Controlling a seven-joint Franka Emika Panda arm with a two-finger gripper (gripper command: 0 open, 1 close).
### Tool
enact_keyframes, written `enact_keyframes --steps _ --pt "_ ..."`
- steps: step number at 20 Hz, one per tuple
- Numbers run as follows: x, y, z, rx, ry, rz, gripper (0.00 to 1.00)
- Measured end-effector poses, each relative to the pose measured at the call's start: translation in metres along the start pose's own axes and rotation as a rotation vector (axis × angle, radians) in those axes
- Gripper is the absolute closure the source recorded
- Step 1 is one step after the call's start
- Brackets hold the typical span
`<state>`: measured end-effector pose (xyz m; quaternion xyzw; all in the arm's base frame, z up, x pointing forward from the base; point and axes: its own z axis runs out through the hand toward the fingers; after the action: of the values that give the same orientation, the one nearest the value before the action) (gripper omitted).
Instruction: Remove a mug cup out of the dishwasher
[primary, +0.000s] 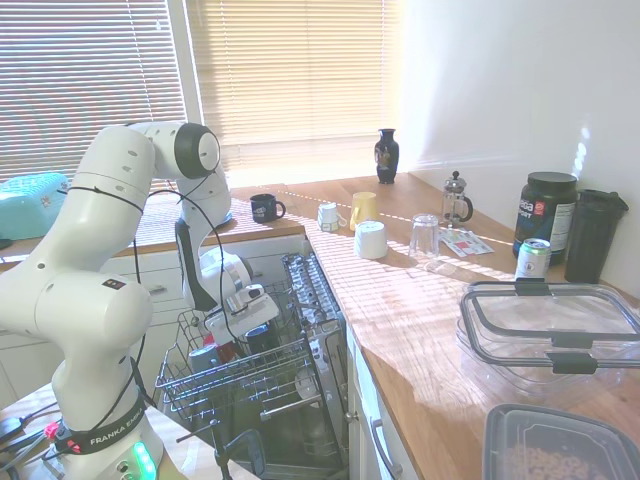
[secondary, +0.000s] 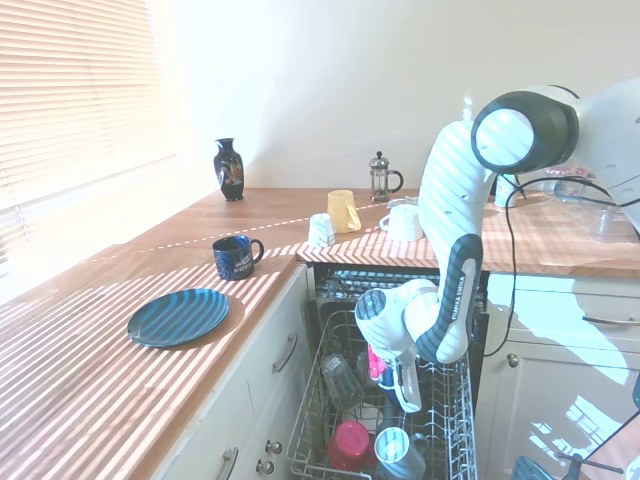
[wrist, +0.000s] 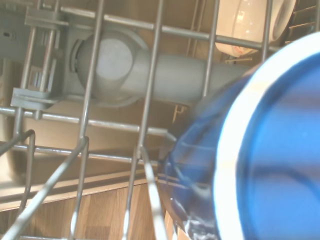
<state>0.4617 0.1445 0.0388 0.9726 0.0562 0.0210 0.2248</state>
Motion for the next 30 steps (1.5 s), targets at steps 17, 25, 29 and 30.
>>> enact_keyframes --steps 17,25,29,30 --pt "0.0025 0.0072 0.0033 -0.009 0.015 0.056 1.00" --pt "0.0018 0.0055 0.0025 -0.005 0.018 0.071 1.00" --pt "0.0001 0.0056 0.0023 -0.004 0.018 0.085 1.00" --pt "0.0000 0.0054 0.0022 -0.003 0.018 0.090 1.00"
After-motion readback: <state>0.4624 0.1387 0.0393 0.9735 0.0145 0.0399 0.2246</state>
